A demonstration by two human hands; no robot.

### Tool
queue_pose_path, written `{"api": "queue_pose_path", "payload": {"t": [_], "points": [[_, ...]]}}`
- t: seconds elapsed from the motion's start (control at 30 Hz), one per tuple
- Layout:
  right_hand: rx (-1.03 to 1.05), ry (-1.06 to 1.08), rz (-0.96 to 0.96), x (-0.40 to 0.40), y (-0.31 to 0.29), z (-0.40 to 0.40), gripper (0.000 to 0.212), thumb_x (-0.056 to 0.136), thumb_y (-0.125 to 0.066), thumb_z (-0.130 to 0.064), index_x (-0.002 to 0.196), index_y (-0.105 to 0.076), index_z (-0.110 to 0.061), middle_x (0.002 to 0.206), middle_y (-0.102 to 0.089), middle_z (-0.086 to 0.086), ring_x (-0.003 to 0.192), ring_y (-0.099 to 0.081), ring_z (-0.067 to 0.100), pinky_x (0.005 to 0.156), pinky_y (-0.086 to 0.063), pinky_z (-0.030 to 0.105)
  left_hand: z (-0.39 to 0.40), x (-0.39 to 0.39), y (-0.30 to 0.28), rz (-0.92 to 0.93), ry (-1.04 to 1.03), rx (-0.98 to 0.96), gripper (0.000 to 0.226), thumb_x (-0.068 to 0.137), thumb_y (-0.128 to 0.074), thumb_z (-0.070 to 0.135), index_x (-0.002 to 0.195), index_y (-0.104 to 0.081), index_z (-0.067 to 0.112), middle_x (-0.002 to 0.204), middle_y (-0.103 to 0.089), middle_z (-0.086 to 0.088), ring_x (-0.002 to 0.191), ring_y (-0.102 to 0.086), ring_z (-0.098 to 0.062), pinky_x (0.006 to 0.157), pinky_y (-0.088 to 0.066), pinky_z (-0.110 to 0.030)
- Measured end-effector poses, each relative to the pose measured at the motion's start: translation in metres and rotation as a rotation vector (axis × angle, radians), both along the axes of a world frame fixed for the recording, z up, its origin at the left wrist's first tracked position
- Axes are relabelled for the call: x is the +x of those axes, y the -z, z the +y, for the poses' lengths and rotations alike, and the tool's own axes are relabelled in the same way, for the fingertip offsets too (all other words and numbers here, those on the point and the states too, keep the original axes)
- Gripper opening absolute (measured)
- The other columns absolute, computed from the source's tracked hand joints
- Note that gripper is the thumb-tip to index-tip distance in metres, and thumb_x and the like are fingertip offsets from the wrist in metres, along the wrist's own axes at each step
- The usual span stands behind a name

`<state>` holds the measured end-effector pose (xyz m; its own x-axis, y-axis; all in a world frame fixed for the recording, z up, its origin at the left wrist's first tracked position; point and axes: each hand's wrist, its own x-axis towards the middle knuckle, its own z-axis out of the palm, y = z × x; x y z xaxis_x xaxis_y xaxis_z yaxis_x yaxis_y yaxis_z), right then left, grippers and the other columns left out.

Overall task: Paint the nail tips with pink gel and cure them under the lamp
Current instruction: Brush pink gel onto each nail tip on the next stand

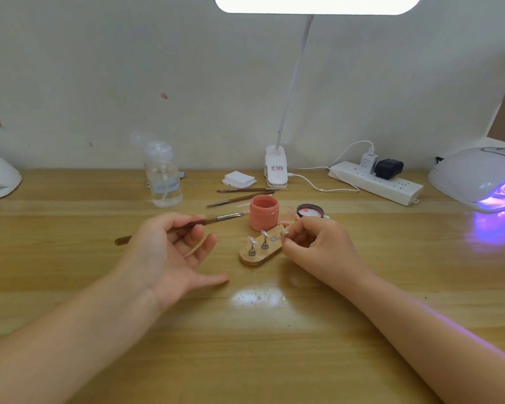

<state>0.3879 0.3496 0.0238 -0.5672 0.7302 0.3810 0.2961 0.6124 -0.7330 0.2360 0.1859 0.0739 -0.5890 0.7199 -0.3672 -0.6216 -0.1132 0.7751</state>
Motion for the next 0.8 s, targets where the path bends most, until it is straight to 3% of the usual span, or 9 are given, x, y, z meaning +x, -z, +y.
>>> {"api": "queue_pose_path", "payload": {"t": [0.17, 0.4, 0.8], "points": [[-0.041, -0.101, -0.027, 0.003, -0.002, 0.003, 0.009, 0.075, -0.072, -0.015, 0.07, -0.068, -0.021, 0.065, -0.067, -0.006, 0.062, -0.061, 0.005, 0.06, -0.048, 0.017, 0.008, 0.013, 0.004, -0.036, -0.038, 0.06, 0.016, 0.089, -0.052, 0.014, 0.082, -0.067, 0.012, 0.054, -0.056, 0.002, 0.084, -0.068, -0.023, 0.096, -0.028, -0.076], [-0.042, -0.085, 0.002, 0.001, -0.002, 0.004, 0.009, 0.077, -0.074, -0.017, 0.07, -0.068, -0.02, 0.063, -0.067, -0.006, 0.063, -0.062, 0.006, 0.061, -0.047, 0.016, 0.025, 0.028, 0.011, -0.025, -0.081, 0.112, 0.016, 0.09, -0.053, 0.015, 0.086, -0.067, 0.012, 0.057, -0.058, 0.002, 0.09, -0.07, -0.024, 0.102, -0.028, -0.07], [-0.086, -0.148, -0.008, 0.004, -0.009, 0.008, 0.007, 0.077, -0.072, -0.005, 0.071, -0.069, -0.008, 0.065, -0.068, 0.002, 0.061, -0.06, 0.007, 0.061, -0.048, 0.018, 0.031, 0.029, 0.015, -0.032, -0.108, 0.163, 0.017, 0.091, -0.053, 0.017, 0.086, -0.068, 0.012, 0.057, -0.059, 0.002, 0.09, -0.07, -0.023, 0.103, -0.028, -0.067]]}}
